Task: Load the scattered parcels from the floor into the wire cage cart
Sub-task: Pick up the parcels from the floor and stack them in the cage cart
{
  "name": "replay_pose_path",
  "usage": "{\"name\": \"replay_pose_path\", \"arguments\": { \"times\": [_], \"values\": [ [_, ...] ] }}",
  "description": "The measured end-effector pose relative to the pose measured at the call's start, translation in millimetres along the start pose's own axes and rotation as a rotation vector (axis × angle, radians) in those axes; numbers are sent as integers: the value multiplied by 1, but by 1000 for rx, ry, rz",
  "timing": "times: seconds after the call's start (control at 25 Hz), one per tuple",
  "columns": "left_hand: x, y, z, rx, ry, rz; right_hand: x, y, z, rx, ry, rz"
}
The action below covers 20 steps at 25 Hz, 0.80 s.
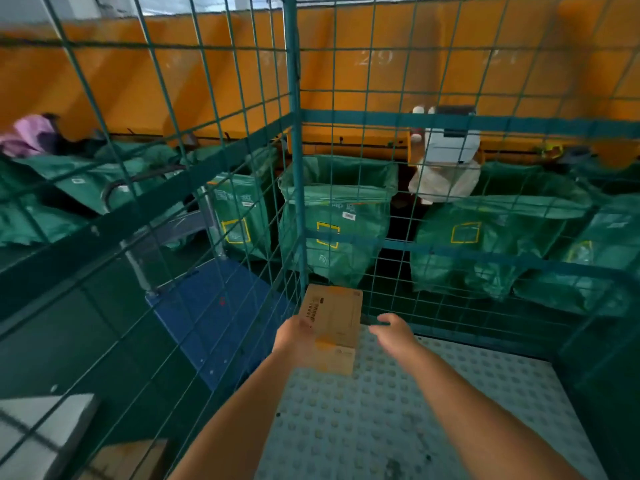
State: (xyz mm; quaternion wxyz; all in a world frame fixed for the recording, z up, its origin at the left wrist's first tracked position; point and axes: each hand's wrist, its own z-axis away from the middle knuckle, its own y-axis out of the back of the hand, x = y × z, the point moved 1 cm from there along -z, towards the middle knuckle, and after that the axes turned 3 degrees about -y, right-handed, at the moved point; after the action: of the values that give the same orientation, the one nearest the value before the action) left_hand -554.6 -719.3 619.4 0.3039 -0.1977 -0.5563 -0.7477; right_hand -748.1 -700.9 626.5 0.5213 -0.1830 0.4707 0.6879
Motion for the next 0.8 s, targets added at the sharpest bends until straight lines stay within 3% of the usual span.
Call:
{"name": "replay_pose_path", "arguments": {
  "times": [0.28,0.44,0.8],
  "values": [
    [-39,-44,117,88,156,43,53,-7,41,-151,93,133],
    [-73,-69,210,248,285,252,86,-26,82,-333,142,243],
    [-181,-88,395,475,610,490,128,-154,211,-636,308,372]
  ]
}}
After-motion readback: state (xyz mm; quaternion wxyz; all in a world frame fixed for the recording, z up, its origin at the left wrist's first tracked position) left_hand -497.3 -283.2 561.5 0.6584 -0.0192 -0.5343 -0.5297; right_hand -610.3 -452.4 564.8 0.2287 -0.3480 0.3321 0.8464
